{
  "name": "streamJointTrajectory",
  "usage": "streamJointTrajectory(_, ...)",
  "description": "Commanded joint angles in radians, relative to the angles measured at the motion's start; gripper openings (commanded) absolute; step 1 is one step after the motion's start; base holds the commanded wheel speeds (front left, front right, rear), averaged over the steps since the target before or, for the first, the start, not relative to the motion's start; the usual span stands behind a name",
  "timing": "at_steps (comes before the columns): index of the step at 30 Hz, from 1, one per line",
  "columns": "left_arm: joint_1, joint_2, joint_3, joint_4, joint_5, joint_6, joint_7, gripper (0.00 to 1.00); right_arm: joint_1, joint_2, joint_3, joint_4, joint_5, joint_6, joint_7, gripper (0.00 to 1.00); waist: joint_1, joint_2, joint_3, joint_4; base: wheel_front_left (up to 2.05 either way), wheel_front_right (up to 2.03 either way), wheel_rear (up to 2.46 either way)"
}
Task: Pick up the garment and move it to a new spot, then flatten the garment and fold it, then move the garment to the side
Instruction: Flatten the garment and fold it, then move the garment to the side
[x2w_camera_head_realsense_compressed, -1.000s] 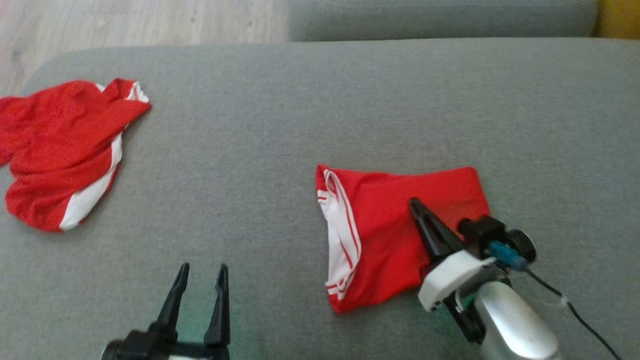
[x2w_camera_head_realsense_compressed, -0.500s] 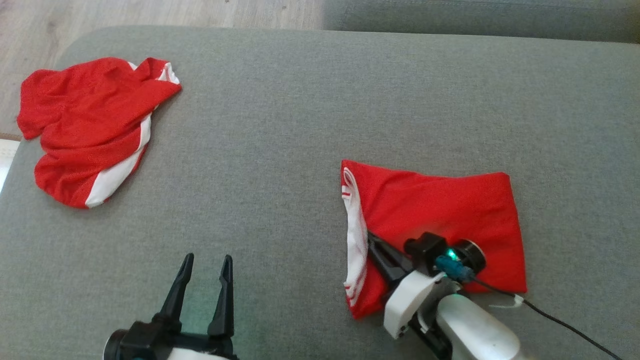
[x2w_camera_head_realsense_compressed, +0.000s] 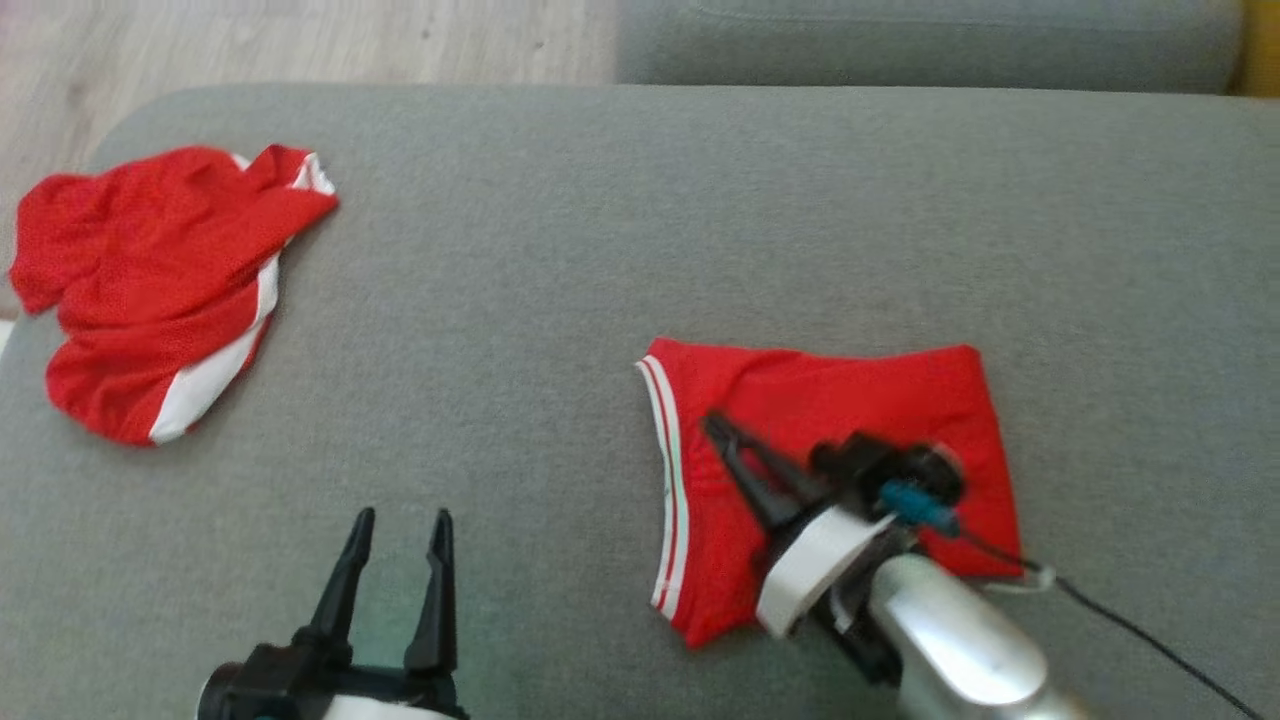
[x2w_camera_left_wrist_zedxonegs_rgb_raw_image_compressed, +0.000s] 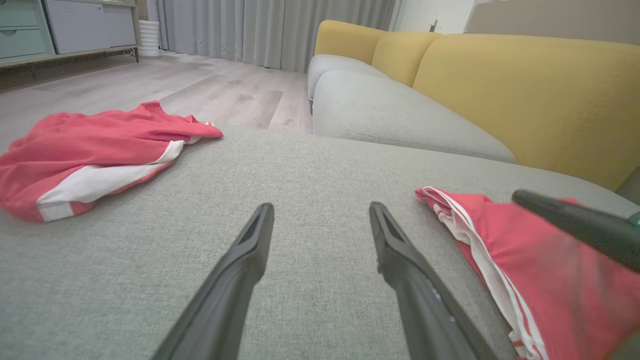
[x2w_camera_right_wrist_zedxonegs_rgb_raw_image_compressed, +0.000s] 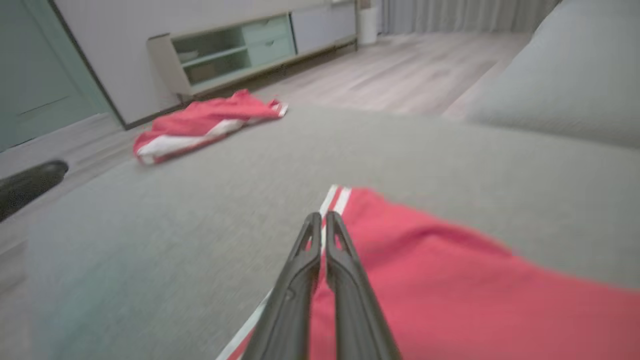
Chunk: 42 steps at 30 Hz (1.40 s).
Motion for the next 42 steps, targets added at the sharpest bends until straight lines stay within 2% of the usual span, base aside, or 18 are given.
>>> streamJointTrajectory(1,-0.011,-0.004,0.042,-0.031,0.003,0.005,-0.01,1.0,0.0,0.018,-0.026,-0.051,-0.024,0.007,-0.014,0.45,-0.0001,0.0,-0.029,-0.027,0.0,0.0,0.0)
streamJointTrajectory(2,-0.004,-0.004,0.05,-0.029,0.005,0.006,-0.01,1.0,0.021,0.009,-0.064,-0.075,-0.048,0.007,-0.014,0.89,-0.0001,0.0,-0.044,-0.042,0.0,0.0,0.0)
streamJointTrajectory(3,0.004,-0.004,0.057,-0.027,0.006,0.007,-0.01,1.0,0.043,-0.003,-0.103,-0.099,-0.071,0.007,-0.014,1.0,-0.0001,0.0,-0.055,-0.056,0.0,0.0,0.0)
streamJointTrajectory(11,0.023,-0.004,0.085,0.004,0.015,0.003,-0.01,1.0,0.228,-0.092,-0.406,-0.258,-0.156,0.007,-0.014,1.0,-0.0001,0.0,-0.121,-0.117,0.0,0.0,0.0)
streamJointTrajectory(17,0.041,-0.004,0.111,0.047,0.035,0.013,-0.01,1.0,0.361,-0.107,-0.574,-0.333,-0.121,0.007,-0.014,1.0,-0.0001,0.0,-0.14,-0.113,0.0,0.0,0.0)
streamJointTrajectory(29,0.067,-0.004,0.17,0.075,0.044,0.014,-0.01,1.0,0.425,-0.094,-0.605,-0.323,-0.102,0.007,-0.014,1.0,-0.0001,0.0,-0.142,-0.075,0.0,0.0,0.0)
streamJointTrajectory(42,0.064,-0.004,0.175,0.069,0.028,0.011,-0.01,1.0,0.407,-0.103,-0.563,-0.296,-0.069,0.007,-0.014,1.0,-0.0001,0.0,-0.147,-0.055,0.0,0.0,0.0)
